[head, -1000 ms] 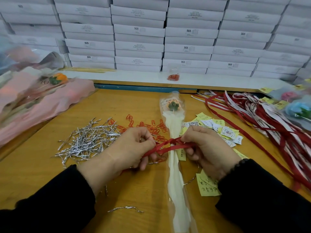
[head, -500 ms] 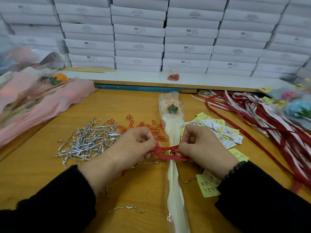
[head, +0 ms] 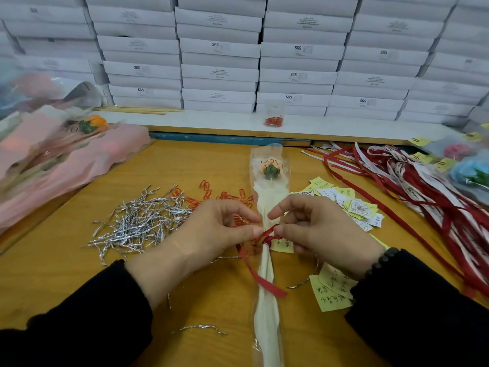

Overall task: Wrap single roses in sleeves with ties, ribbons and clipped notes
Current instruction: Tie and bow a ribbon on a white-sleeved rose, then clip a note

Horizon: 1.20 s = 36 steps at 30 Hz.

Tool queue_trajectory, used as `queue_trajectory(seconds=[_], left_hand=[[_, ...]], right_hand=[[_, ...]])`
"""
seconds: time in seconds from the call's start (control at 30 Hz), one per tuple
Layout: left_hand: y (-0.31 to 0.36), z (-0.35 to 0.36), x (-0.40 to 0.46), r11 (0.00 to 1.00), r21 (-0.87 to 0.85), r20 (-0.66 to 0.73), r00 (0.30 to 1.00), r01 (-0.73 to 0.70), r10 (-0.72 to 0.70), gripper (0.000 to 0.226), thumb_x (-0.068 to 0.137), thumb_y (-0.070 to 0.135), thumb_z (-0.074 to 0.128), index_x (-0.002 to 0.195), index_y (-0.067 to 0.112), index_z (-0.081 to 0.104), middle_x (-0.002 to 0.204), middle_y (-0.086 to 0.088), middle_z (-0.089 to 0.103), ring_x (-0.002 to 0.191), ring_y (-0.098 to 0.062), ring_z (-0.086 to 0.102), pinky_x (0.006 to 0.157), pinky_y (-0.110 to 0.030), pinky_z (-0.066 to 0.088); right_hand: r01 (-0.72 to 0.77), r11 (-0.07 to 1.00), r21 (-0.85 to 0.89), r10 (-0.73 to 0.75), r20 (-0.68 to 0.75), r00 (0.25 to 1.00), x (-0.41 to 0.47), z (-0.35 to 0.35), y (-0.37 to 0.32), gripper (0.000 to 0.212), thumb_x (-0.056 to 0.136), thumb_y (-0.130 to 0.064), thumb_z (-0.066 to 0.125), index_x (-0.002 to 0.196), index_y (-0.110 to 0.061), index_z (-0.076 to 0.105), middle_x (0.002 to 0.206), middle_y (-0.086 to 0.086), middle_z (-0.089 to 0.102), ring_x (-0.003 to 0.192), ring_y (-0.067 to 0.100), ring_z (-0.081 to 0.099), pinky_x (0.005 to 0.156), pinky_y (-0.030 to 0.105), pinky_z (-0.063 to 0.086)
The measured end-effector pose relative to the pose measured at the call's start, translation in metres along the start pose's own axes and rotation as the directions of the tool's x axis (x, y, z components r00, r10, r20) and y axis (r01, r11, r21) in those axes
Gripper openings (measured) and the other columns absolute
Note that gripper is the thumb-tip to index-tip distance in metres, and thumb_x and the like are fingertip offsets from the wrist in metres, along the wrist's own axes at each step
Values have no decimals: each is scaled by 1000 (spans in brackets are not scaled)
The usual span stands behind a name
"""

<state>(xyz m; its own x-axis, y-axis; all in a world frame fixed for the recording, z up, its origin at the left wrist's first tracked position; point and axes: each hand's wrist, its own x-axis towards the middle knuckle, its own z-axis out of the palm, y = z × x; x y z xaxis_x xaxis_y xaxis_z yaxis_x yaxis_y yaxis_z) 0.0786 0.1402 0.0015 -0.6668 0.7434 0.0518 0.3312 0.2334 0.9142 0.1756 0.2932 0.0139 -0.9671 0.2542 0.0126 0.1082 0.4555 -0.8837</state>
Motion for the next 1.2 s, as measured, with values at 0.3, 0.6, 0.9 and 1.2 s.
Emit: queue_trajectory(seconds=[0.3, 0.6, 0.9, 1.2], left_hand=[[2, 5, -1, 997, 4, -72, 995, 71, -71, 35, 87, 31, 59, 70, 3, 70, 46, 1, 50, 37, -1, 41, 41, -9, 34], [2, 4, -2, 999, -2, -36, 998, 47, -47, 41, 84, 35, 61, 77, -4, 71, 78, -33, 59, 69, -22, 46, 68, -30, 37], [2, 3, 1, 998, 62, -38, 999, -2, 5, 14, 81, 5, 67, 69, 5, 72, 73, -15, 69, 60, -6, 56, 59, -13, 46], [-3, 1, 3, 988, -132, -122, 988, 81, -97, 38, 86, 27, 62, 49, 19, 58, 53, 2, 56, 55, -9, 52, 63, -21, 42]], right_hand=[[-13, 990, 140, 1, 85, 996, -2, 6, -1, 36, 78, 20, 46, 92, -7, 64, 73, 3, 60, 45, 7, 50, 45, 14, 40], [-29, 972, 233, 14, 67, 998, 0, 13, -1, 34, 81, 15, 37, 94, -4, 62, 66, 6, 58, 62, 11, 58, 61, 20, 51], [-44, 986, 159, 39, 36, 999, -1, 13, 0, 27, 76, 11, 65, 94, -9, 62, 73, 2, 53, 65, 15, 50, 68, 24, 50], [-73, 992, -104, 70, -31, 997, 0, 10, -3, 11, 78, -2, 68, 82, -11, 62, 68, 1, 57, 51, 1, 49, 48, 12, 38]])
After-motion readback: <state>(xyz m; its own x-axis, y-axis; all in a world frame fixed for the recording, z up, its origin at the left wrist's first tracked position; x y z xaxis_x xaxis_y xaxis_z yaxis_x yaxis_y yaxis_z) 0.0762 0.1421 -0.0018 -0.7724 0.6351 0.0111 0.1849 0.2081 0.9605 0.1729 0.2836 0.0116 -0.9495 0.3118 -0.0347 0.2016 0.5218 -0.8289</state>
